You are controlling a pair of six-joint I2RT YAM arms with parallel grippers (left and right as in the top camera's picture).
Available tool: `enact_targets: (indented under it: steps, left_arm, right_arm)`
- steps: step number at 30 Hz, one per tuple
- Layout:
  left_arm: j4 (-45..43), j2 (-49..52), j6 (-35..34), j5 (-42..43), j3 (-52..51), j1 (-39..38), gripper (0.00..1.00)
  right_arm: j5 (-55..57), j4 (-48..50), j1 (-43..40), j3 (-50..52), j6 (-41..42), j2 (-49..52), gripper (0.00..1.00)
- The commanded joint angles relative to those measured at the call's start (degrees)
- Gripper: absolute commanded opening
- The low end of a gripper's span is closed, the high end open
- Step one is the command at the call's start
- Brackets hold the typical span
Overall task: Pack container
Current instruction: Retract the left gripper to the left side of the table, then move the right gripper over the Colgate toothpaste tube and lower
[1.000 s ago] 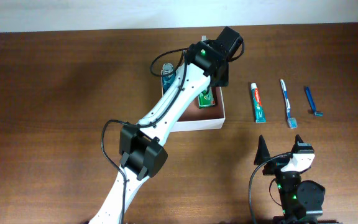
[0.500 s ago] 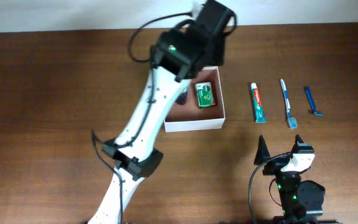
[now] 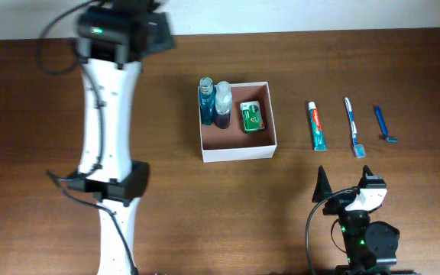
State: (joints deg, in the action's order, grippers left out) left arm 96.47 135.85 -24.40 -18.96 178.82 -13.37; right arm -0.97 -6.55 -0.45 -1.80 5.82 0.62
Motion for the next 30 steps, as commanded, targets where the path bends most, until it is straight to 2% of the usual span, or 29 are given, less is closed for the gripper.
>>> enact_targets:
  steps: [1, 7, 12, 19, 30]
  left_arm:
    - [0.22, -1.75, 0.92, -1.20, -0.81, 6.14, 0.99]
    - [0.22, -1.75, 0.92, 0.63, -4.90, 13.27, 0.99]
    - [0.22, -1.73, 0.92, 3.61, -11.13, 16.57, 0.99]
    - [0.17, -1.73, 0.90, 3.78, -19.47, 17.38, 0.99]
    - [0.00, -1.73, 0.90, 3.78, -27.74, 17.40, 0.99]
  right_arm:
    - [-0.31, -0.02, -0.48, 0.48, -0.04, -0.37, 0.98]
    - [-0.31, -0.02, -0.48, 0.48, -0.04, -0.37, 0.99]
    - [-2.47, 0.15, -0.26, 0.48, 3.85, -0.31, 0.98]
    - [-7.89, 0.63, -0.26, 0.48, 13.16, -0.26, 0.99]
    - [-22.38, 5.53, -0.28, 0.20, 13.09, -0.26, 0.98]
